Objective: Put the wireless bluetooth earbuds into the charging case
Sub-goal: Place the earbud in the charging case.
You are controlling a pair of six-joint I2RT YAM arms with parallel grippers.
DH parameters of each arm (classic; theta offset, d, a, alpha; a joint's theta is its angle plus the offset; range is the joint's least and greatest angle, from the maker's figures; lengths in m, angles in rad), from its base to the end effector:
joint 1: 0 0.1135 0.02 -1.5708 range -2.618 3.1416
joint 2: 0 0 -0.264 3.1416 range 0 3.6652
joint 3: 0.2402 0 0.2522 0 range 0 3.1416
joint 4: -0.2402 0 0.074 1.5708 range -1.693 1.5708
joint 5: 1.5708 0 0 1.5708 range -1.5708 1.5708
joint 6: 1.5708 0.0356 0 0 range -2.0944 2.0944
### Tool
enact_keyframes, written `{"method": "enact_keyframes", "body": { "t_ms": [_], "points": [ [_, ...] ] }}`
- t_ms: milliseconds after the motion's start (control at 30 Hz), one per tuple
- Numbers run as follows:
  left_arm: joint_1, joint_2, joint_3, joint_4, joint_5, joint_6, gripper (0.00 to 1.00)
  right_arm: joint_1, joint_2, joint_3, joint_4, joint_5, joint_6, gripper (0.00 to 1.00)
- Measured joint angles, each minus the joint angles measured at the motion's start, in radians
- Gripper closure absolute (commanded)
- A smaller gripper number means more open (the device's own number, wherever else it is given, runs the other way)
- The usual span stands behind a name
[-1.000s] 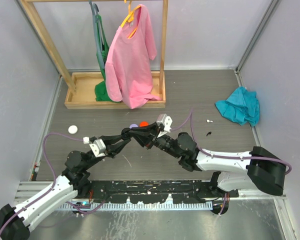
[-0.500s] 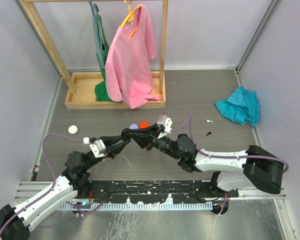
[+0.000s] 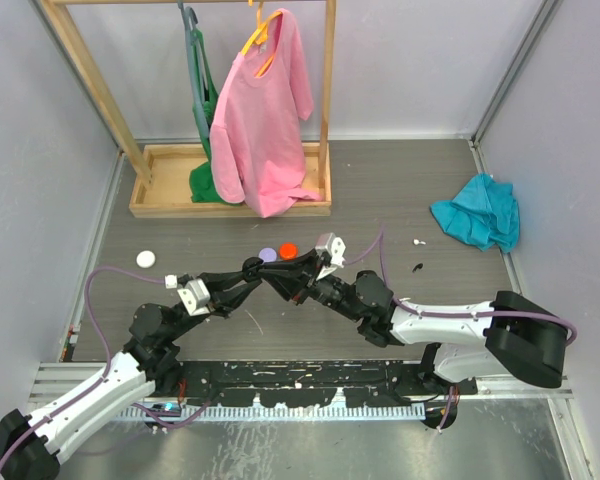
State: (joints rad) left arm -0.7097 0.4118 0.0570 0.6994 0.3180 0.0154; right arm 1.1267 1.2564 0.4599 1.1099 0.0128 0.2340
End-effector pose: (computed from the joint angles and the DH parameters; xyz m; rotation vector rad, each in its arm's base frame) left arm 0.0914 -0.0932 0.2268 0.7108 1.0693 -0.7941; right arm 0.1107 0.2317 0.2652 -0.5704 1.2194 1.1579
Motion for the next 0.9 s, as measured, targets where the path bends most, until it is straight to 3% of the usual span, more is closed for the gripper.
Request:
{"method": "enact_keyframes", "body": {
  "t_ms": [900],
  "points": [
    [0.000, 0.043, 0.000, 0.002, 0.027, 0.000, 1.00, 0.000, -0.079, 0.011, -0.035, -0.023, -0.018, 0.81]
  ]
}}
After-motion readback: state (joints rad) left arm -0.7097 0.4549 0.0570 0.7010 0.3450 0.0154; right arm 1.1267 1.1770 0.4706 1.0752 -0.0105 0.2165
